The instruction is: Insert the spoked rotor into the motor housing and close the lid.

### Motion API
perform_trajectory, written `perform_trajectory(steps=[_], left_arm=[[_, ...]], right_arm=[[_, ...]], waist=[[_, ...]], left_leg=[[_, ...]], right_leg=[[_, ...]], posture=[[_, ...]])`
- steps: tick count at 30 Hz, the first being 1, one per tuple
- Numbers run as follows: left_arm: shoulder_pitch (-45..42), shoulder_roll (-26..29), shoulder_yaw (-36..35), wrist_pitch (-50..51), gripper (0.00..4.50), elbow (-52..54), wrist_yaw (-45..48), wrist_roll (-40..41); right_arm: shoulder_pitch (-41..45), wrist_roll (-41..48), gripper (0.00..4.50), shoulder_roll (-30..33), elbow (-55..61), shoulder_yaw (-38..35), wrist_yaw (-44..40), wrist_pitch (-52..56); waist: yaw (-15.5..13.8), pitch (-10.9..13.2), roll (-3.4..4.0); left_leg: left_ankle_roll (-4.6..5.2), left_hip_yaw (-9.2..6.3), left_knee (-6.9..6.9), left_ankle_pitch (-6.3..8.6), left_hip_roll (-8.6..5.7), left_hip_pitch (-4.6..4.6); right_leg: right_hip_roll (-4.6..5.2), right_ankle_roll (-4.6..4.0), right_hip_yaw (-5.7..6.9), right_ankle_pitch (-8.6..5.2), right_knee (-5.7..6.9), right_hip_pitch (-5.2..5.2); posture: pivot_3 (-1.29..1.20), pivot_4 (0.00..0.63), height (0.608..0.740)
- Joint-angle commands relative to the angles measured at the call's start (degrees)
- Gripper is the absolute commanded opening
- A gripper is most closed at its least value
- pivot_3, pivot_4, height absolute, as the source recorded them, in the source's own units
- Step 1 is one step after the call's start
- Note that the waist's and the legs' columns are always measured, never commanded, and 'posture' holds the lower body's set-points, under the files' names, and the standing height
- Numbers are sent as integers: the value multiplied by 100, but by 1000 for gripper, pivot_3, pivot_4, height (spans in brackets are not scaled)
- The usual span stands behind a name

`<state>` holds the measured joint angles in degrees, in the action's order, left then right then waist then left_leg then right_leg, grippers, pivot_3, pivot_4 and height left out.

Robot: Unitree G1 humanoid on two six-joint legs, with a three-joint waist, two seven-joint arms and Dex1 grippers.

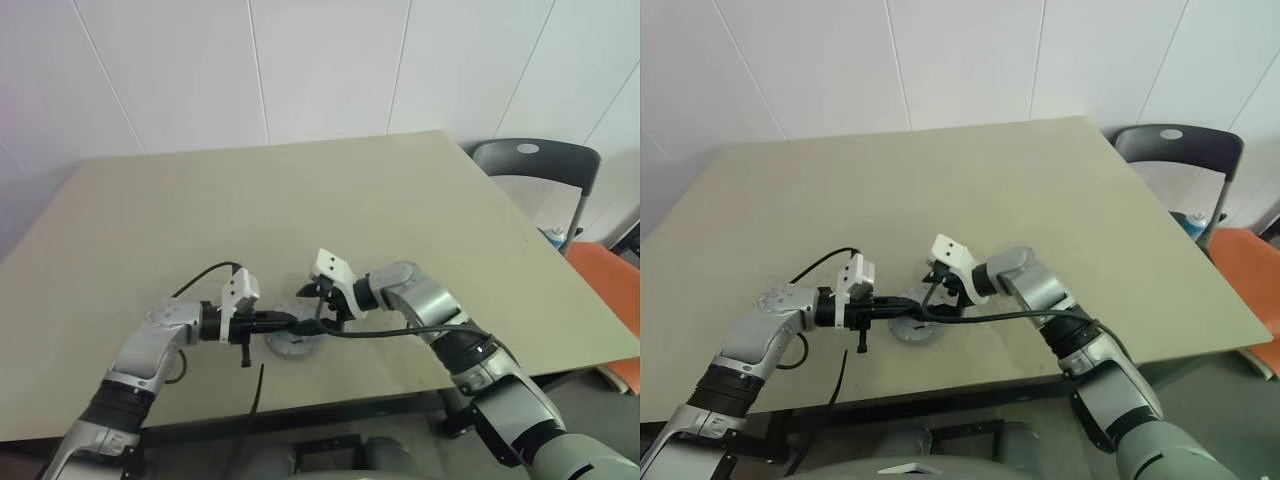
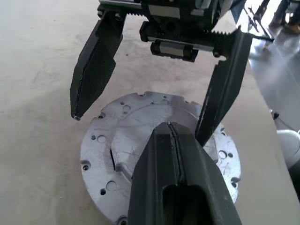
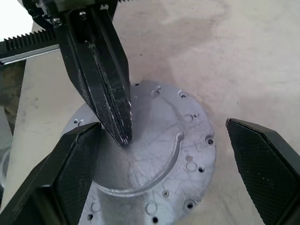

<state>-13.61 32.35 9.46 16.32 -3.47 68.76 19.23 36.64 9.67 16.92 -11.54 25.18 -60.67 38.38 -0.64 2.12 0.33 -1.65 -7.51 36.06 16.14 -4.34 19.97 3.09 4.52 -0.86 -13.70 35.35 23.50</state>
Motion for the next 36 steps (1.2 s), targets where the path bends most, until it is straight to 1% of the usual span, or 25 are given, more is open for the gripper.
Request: perform_trajectory(steps=[1,6,11,17,18,22,27,30,36], left_arm=[[24,113,214,-183,0,-267,-7,-371],[62,145,352,-401,0,-449,-53,-577],[74,152,383,-581,0,-647,-22,-652],[66,183,408,-698,0,-778,82,-650],[66,188,409,-722,0,-801,105,-646],[65,190,405,-778,0,-845,169,-634],[54,194,402,-837,0,-894,204,-640],[60,206,394,-841,0,-883,229,-626],[73,206,389,-781,0,-774,243,-581]], right_arm=[[170,312,4458,51,232,-379,-39,363],[243,780,4458,148,395,-839,-67,1005],[288,1231,4458,363,508,-1168,-60,1828],[136,1499,4458,719,832,-1150,100,2731],[135,1585,4458,717,840,-1197,187,3025],[263,1840,4458,543,600,-1410,601,4207],[426,1879,4458,128,121,-1802,1236,5197],[553,2019,4458,-159,-365,-2155,1692,5407],[654,2980,4458,-326,-1082,-2313,2701,5412]], waist=[[-3,0,1],[-3,-1,2],[-3,-1,2],[-1,-3,5],[3,-3,4],[8,-4,6],[10,-5,8],[13,-6,9],[63,-11,14]], left_leg=[[0,0,0,0,0,0],[0,0,0,0,0,-10],[1,2,-2,0,1,-39],[1,4,-1,0,2,-47],[1,4,-1,0,2,-47],[1,5,-2,0,6,-48],[1,6,-2,0,11,-48],[1,6,-2,0,13,-49],[1,7,-4,0,14,-51]], right_leg=[[0,0,0,0,0,-1],[0,1,0,0,4,-7],[0,16,-1,-16,3,-36],[1,8,-2,-23,10,-41],[1,8,-2,-23,10,-41],[-3,9,-4,-21,12,-39],[-9,6,-6,-19,15,-37],[-13,12,-6,-14,17,-37],[-14,15,-8,-10,17,-37]], posture=[[0,0,740],[0,0,740],[0,0,740],[0,0,740],[0,0,740],[0,0,740],[0,0,740],[0,0,740],[0,0,740]])
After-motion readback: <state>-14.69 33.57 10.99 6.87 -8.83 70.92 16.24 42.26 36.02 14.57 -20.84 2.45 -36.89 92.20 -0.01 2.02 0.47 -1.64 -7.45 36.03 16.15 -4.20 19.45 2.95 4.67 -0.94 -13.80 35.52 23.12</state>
